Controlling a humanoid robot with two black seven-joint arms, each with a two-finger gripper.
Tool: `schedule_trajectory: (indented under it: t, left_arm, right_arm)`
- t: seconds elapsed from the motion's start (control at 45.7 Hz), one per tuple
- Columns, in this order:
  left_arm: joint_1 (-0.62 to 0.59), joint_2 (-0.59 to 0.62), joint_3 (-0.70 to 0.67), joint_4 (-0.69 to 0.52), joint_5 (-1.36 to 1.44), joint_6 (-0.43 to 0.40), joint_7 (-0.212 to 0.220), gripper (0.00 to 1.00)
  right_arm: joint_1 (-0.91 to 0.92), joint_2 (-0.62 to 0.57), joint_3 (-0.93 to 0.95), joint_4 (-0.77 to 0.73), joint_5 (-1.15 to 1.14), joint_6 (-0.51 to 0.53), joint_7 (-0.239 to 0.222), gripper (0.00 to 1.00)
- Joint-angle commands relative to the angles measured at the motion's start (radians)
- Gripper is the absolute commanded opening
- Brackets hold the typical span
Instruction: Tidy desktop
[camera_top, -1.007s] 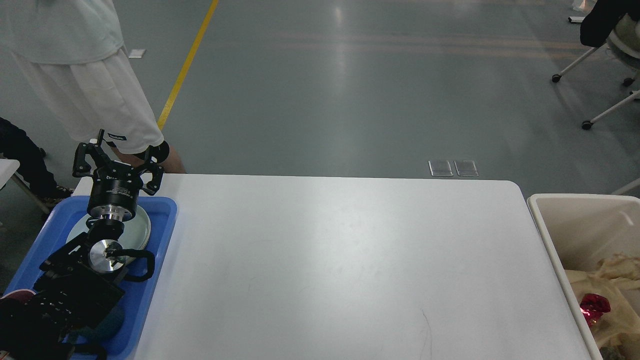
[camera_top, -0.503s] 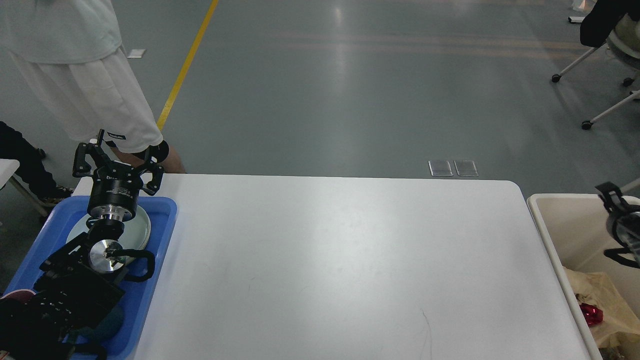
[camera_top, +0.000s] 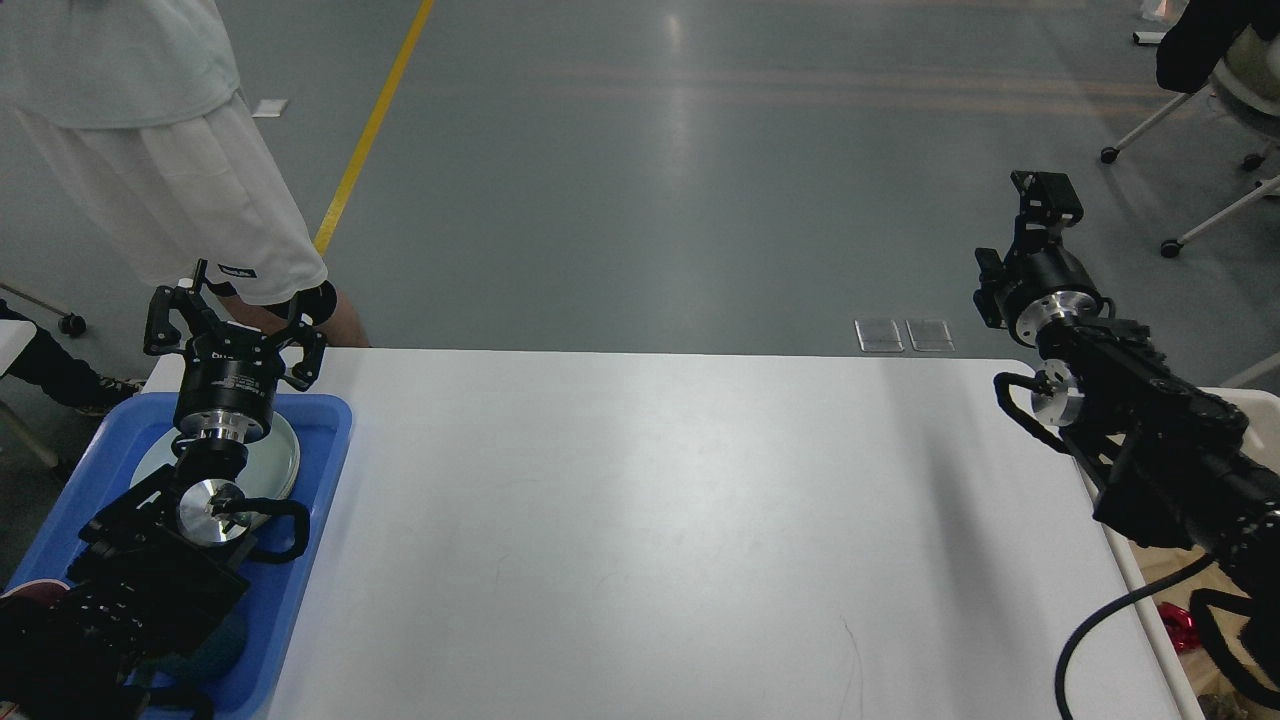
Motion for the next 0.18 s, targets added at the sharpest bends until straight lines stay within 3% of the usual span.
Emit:
schedule_trajectory:
  t: [0.0, 0.153]
  left_arm:
    - [0.000, 0.000, 0.002, 0.000, 0.000, -0.001, 0.000, 0.96]
    - [0.000, 0.000, 0.000, 0.000, 0.000, -0.001, 0.000, 0.96]
  right_arm:
    - [-0.006, 0.065, 0.050, -0.001, 0.002, -0.006, 0.001, 1.00]
    - [-0.004, 0.079, 0.061, -0.001, 0.008, -0.012, 0.001, 1.00]
